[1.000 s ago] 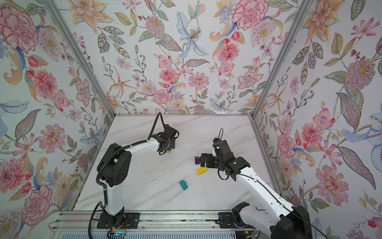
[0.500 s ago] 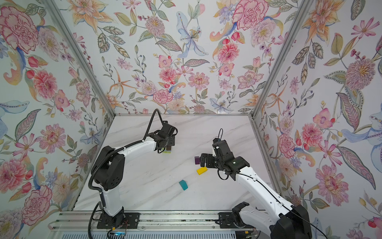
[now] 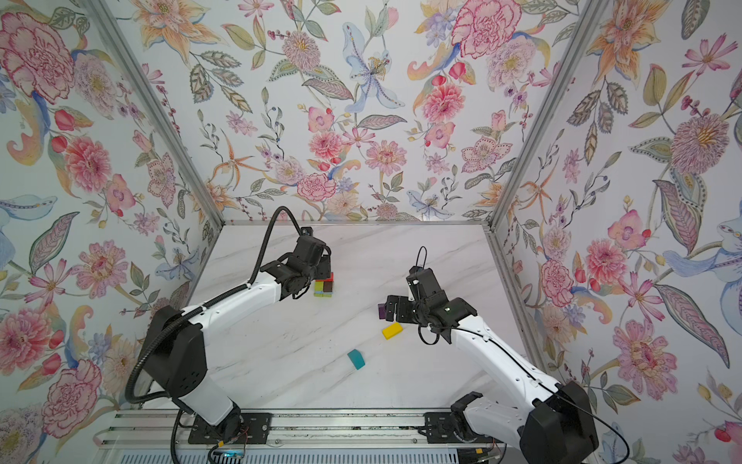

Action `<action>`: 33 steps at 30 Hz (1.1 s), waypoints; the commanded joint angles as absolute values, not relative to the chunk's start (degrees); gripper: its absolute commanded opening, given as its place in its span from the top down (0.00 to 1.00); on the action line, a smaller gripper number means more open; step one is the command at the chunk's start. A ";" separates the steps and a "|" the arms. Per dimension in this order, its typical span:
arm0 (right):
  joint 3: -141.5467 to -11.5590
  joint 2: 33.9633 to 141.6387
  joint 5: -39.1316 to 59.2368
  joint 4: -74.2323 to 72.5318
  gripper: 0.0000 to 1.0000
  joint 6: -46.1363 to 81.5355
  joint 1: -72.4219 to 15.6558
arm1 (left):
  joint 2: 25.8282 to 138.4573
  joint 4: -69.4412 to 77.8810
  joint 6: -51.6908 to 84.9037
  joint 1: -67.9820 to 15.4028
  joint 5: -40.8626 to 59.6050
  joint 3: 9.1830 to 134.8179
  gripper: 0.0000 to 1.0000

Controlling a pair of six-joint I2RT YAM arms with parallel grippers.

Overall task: Build the wood block tower
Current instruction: 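Open the left gripper and raise it off the red block, then draw the left gripper back while the right gripper moves over the yellow block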

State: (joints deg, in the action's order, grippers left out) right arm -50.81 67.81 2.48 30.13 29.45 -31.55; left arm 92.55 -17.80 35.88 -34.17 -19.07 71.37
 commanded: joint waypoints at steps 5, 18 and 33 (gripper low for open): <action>-56.78 73.76 -1.00 29.63 0.01 30.41 -35.14 | 78.47 -13.77 36.38 -34.26 -19.78 57.10 0.23; -55.11 73.00 -5.26 31.72 0.01 32.43 -36.12 | 61.53 -10.60 43.05 -36.76 -13.56 35.60 0.22; -44.91 61.99 -6.96 35.14 0.01 34.81 -31.25 | 72.22 -6.33 47.02 -50.63 -12.54 40.74 0.19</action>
State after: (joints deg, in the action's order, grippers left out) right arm -47.92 62.06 -8.40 35.11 33.93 -31.46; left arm 72.77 -8.27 45.54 -50.39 -12.95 39.20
